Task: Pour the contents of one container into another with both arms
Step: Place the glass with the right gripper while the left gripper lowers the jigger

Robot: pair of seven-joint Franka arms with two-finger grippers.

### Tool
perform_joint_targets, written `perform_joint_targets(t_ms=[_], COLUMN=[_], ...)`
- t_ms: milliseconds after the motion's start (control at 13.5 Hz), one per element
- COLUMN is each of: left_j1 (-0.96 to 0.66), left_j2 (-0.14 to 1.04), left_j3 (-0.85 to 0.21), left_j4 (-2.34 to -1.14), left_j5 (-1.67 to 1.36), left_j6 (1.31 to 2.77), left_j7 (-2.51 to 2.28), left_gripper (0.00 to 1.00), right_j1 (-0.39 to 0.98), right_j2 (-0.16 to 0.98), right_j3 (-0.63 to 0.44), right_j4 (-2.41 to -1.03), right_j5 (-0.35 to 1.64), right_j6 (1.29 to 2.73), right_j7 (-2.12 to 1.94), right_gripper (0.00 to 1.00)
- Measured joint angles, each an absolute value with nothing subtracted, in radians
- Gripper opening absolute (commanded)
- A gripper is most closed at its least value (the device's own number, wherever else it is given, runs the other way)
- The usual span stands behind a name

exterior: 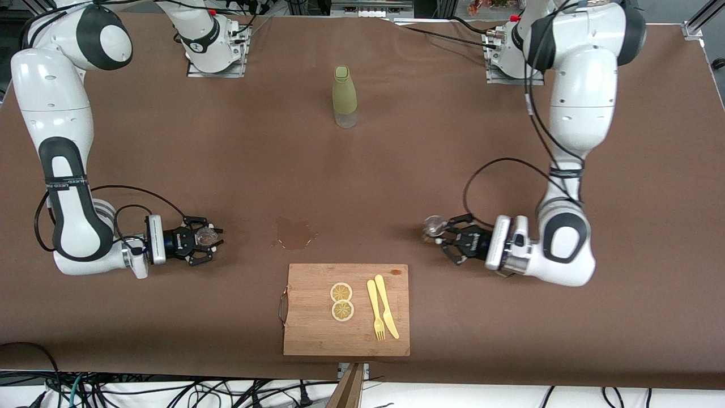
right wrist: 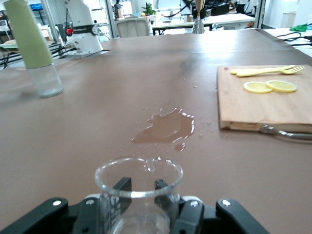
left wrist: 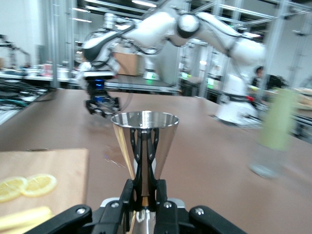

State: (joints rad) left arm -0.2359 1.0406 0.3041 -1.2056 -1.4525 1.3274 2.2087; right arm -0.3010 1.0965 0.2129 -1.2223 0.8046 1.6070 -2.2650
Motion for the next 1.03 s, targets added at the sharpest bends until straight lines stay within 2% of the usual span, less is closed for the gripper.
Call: perform_joint_targets(t_ms=[148, 369, 591, 665, 887, 1034], left_j1=[-0.166, -0.067, 0.024, 0.043, 0.077, 0.092], left_j2=[1.041, 1.042, 1.069, 1.085, 1.117, 1.121], left_j3=[0.333, 0.368, 0.368, 0.368, 0.367, 0.371], left_j4=[-1.213, -1.223, -1.225, -1.219, -1.176, -1.162], left_j5=[-1.350, -1.211, -1.151, -1.145, -1.098, -1.063], left_j6=[1.223, 1.153, 1.116, 1.095, 1.053, 1.051], left_j7=[2.296, 2.422, 2.501, 2.508, 2.521, 2.543], left_gripper=[0.00, 0.00, 0.00, 0.00, 0.00, 0.00], right_j1=[-0.314, -0.322, -0.324, -0.324, -0.325, -0.325], right_j2=[1.097, 1.103, 1.106, 1.107, 1.107, 1.107], right_j3=[0.202, 0.184, 0.178, 0.176, 0.166, 0.157], right_j4=[-1.260, -1.316, -1.333, -1.337, -1.344, -1.346], right_j5=[0.821, 0.864, 0.873, 0.875, 0.883, 0.884], right_j6=[1.602, 1.598, 1.598, 1.598, 1.596, 1.595], right_j7=[-2.320, -2.377, -2.393, -2.393, -2.398, -2.401], right_gripper=[0.33, 0.33, 0.40, 0.47, 1.00, 1.00])
